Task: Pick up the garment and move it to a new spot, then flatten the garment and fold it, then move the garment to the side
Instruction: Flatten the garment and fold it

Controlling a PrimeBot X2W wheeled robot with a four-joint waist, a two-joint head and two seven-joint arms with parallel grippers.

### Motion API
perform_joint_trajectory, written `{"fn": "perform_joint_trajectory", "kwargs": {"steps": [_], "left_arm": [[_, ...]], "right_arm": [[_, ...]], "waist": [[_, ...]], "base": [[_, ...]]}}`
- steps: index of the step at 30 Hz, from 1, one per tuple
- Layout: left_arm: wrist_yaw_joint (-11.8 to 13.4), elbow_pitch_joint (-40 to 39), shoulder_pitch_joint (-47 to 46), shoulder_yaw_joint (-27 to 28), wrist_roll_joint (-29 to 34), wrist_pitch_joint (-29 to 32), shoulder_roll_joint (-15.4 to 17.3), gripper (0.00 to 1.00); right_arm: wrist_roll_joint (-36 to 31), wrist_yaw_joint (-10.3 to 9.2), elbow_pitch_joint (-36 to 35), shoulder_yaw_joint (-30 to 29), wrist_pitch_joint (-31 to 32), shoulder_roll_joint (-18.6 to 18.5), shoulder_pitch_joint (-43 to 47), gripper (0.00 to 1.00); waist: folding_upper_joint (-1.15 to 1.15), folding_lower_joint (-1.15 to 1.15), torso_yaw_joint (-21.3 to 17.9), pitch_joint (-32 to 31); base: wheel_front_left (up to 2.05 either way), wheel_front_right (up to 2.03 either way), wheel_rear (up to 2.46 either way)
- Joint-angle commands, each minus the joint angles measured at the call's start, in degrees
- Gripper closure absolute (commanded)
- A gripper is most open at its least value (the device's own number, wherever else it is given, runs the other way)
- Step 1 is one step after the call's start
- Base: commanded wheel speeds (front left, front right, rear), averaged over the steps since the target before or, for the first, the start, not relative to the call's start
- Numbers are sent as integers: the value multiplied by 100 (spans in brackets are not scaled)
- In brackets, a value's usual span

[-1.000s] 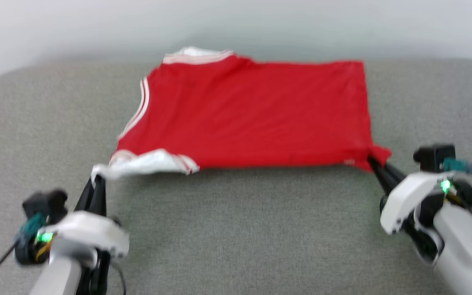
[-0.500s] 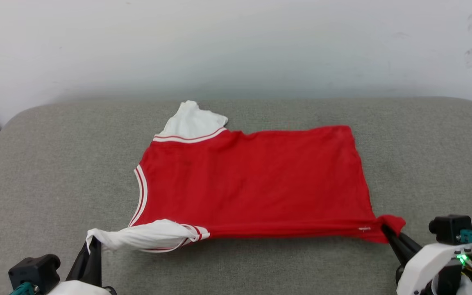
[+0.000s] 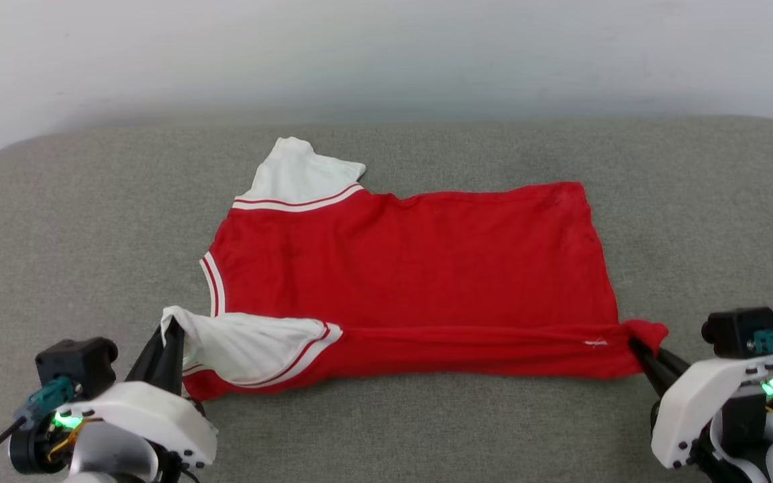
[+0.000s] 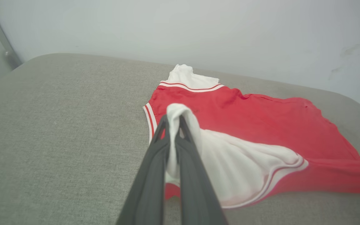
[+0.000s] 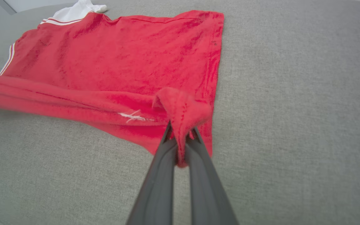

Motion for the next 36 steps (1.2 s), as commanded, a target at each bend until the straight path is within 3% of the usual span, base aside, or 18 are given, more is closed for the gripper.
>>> {"fn": "perform_joint_trajectory", "kwargs": {"steps": [1,7,20,21,23,24,25,26,27,36], "left_arm": [[-34,71,-112,-12,-10,9,11,100],[-394,1006,-989,-161,-25,-93,-101,100],[-956,2778,-2418,-423,-77,-177,-364,100],[-1009,2925,-2486,-444,-90,-148,-385,100],[-1140,3136,-2620,-495,-152,-136,-440,100],[-1188,3260,-2655,-487,-211,-115,-478,92],[-1219,3351,-2692,-471,-251,-116,-492,62],[-1253,3459,-2715,-471,-272,-134,-493,10],[-1278,3564,-2729,-466,-308,-140,-508,0],[-1398,3950,-2599,-274,-578,-225,-432,0]], "right_arm": [[-50,-8,39,-3,11,-24,-127,100],[-27,-7,584,181,73,-87,-799,100],[226,-7,2027,892,-411,-309,-2114,100],[241,-7,2136,949,-478,-326,-2186,92],[266,-8,2339,1068,-620,-336,-2295,56],[277,-9,2439,1118,-684,-348,-2323,29],[292,-9,2524,1167,-745,-361,-2351,0],[309,-9,2600,1226,-821,-365,-2381,0],[333,-9,2653,1268,-905,-378,-2405,0],[639,-7,2528,1397,-2139,-463,-2165,0]], "waist": [[0,0,-11,166],[0,0,0,564],[0,0,-52,1248],[0,0,-60,1275],[0,0,-76,1316],[0,0,-85,1323],[0,0,-96,1332],[0,0,-105,1333],[0,0,-113,1329],[0,0,-178,948]], "base": [[0,0,0],[0,0,0],[0,0,0],[0,0,0],[0,0,0],[0,0,0],[0,0,0],[0,0,0],[0,0,0],[0,0,0]]}}
